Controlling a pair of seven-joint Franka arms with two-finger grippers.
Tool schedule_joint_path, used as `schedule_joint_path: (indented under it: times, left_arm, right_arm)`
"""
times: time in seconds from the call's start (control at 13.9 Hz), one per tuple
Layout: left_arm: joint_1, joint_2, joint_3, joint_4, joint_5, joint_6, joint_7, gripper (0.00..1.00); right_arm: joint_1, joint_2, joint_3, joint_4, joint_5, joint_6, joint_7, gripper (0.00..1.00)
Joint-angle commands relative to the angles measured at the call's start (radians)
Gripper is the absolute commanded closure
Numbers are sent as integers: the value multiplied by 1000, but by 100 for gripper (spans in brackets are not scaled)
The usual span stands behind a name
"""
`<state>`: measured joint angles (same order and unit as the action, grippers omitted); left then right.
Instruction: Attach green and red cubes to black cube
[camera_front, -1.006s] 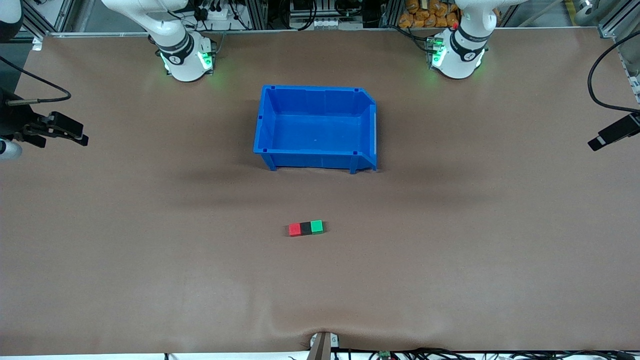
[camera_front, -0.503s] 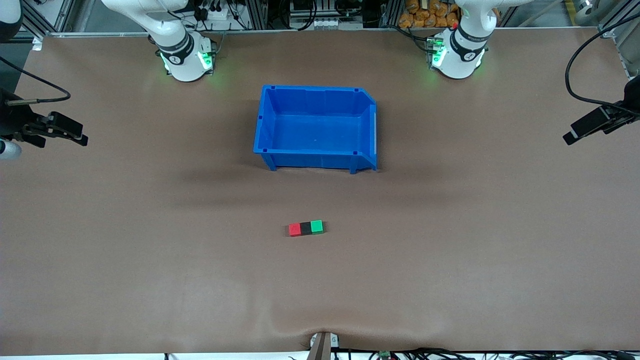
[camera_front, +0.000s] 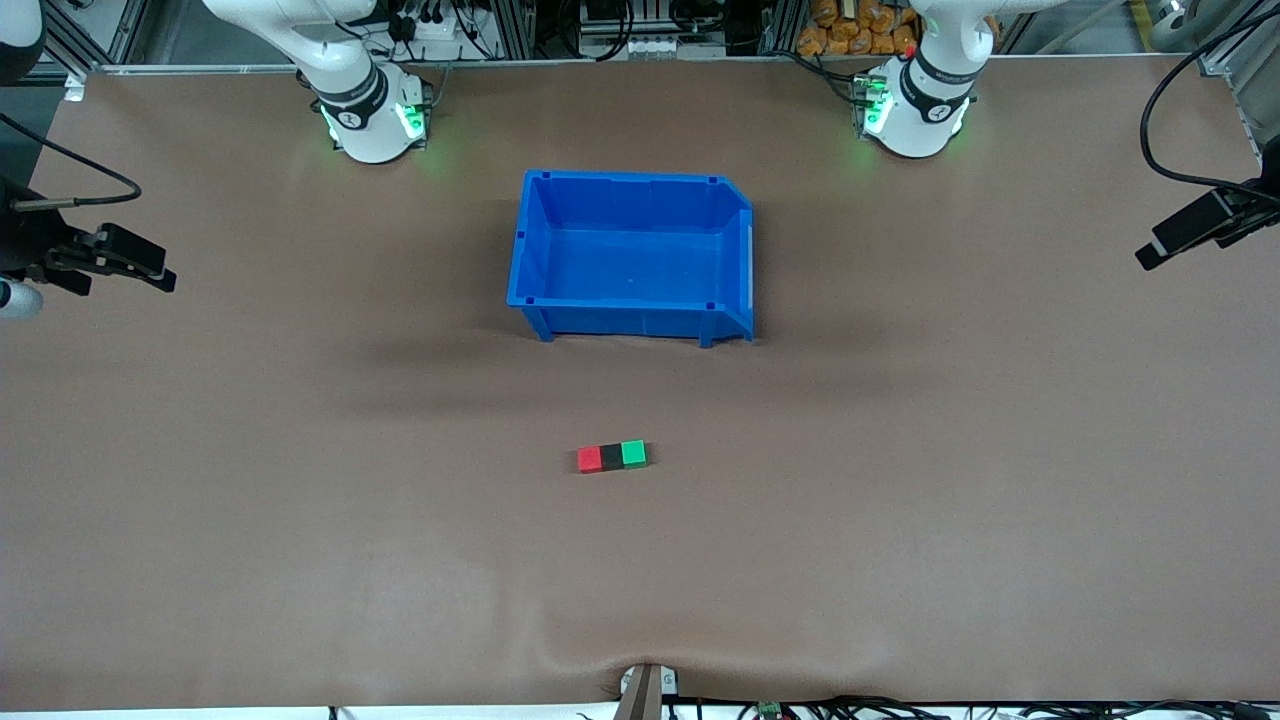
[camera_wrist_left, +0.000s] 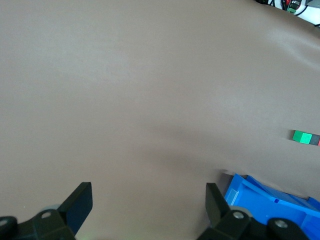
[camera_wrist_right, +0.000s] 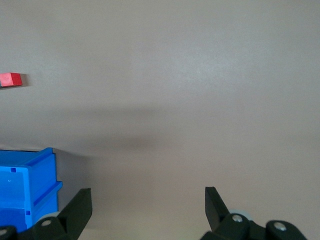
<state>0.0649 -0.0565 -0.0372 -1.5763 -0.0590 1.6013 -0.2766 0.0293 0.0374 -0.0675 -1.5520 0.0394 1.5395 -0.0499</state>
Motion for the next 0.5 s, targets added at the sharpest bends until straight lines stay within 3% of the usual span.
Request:
schedule_joint_path:
  times: [0.0, 0.29, 0.43]
  left_arm:
    - [-17, -16, 17, -7, -4, -26, 8, 0]
    - [-19, -11, 11, 4, 2, -76, 5, 0]
    - [-33, -11, -1, 4, 80, -96, 14, 0]
  right_arm:
    - [-11, 4, 9, 16, 2, -7, 8, 0]
    - [-9, 4, 9, 16, 2, -6, 8, 0]
    - [-9, 4, 9, 16, 2, -6, 8, 0]
